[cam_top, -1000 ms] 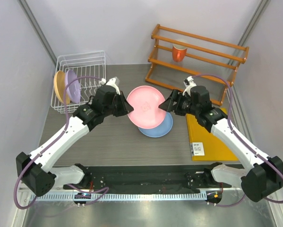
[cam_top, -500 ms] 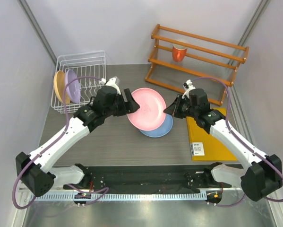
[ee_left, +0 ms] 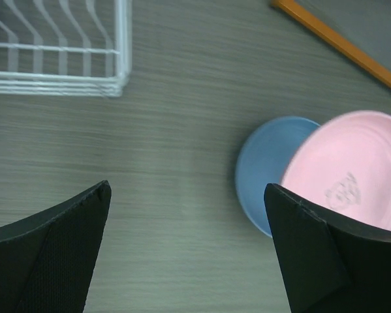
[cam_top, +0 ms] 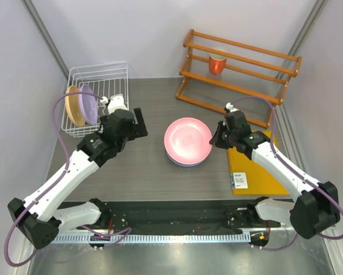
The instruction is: Unload the plates from the dish rack
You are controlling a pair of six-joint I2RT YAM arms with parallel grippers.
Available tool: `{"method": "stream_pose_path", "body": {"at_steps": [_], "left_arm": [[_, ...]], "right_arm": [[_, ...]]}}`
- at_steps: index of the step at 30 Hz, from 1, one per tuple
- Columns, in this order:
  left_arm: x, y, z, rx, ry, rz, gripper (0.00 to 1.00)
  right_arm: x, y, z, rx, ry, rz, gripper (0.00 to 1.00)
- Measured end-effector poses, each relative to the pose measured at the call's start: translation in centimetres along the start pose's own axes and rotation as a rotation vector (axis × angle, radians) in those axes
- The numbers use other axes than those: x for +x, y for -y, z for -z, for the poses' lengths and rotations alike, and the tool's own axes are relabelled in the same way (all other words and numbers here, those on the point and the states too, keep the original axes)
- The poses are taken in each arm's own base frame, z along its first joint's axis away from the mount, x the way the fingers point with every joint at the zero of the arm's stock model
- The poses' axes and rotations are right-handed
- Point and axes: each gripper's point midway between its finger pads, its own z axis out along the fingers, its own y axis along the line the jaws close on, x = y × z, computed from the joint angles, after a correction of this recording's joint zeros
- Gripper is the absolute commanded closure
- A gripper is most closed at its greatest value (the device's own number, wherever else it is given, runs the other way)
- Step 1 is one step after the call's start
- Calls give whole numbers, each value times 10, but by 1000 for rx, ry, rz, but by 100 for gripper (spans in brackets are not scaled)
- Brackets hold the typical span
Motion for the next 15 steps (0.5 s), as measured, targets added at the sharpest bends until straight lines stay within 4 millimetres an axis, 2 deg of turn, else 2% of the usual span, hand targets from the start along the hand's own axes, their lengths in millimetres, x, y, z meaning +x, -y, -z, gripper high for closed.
{"method": "stream_pose_path", "body": {"at_steps": [6,15], "left_arm": [[-27,-47,9,-208,131,-103,0],[-53,-108,6,-433,177,-138,0]], "right_arm": [[16,31,-24,143,-70,26,99],[18,46,-62,208,-118,42,99]]}}
